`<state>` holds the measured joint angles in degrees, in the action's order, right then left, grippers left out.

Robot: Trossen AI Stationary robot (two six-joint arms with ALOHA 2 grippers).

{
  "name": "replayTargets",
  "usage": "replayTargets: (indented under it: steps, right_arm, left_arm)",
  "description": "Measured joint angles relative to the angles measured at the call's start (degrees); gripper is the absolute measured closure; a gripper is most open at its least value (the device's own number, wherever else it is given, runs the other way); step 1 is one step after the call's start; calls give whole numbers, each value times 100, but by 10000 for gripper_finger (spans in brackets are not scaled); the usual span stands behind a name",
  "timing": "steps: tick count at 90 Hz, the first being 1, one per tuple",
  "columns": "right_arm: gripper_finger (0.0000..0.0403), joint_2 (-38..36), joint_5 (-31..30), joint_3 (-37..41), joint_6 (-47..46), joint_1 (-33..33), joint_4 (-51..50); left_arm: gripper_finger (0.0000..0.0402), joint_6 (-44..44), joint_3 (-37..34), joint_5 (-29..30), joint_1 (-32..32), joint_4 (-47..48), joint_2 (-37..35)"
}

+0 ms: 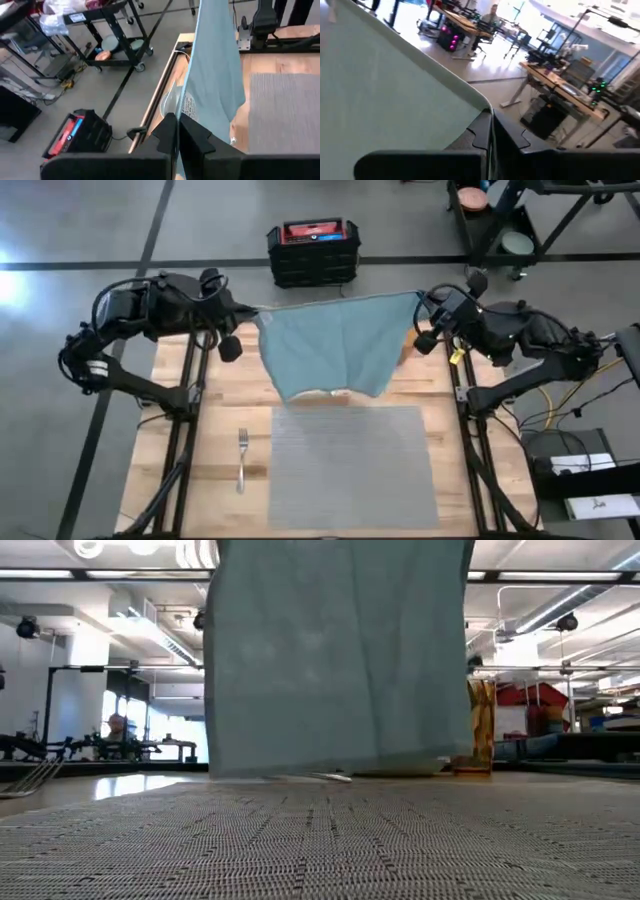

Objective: Set table place
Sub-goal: Fold the blue napkin on the gray placemat

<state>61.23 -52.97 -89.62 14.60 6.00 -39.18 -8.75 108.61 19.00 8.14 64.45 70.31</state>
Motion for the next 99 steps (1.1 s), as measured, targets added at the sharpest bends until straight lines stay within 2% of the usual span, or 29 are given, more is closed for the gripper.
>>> replayTargets:
  steps: [19,30,48,61,76,99]
  right_arm:
    - [403,-5,96,-360,-117,253,-154]
    - [403,-2,349,-577,-886,536,-933]
    - [403,9,540,-601,-2252,1269,-2042]
    - [403,124,538,-598,-3346,2037,-2743]
    - [403,399,537,-451,-4354,2964,-3101]
    - [403,1161,539,10,-5483,4026,-3112]
  left_arm:
    - [402,361,742,-198,-137,809,287]
    - [402,808,784,-314,-391,1258,300]
    - [402,1521,558,-299,-1263,1463,243]
    - [402,2193,258,-68,-2063,1457,273]
    - [402,3009,-286,163,-2935,1377,390]
    - [402,3852,-1458,254,-4117,117,608]
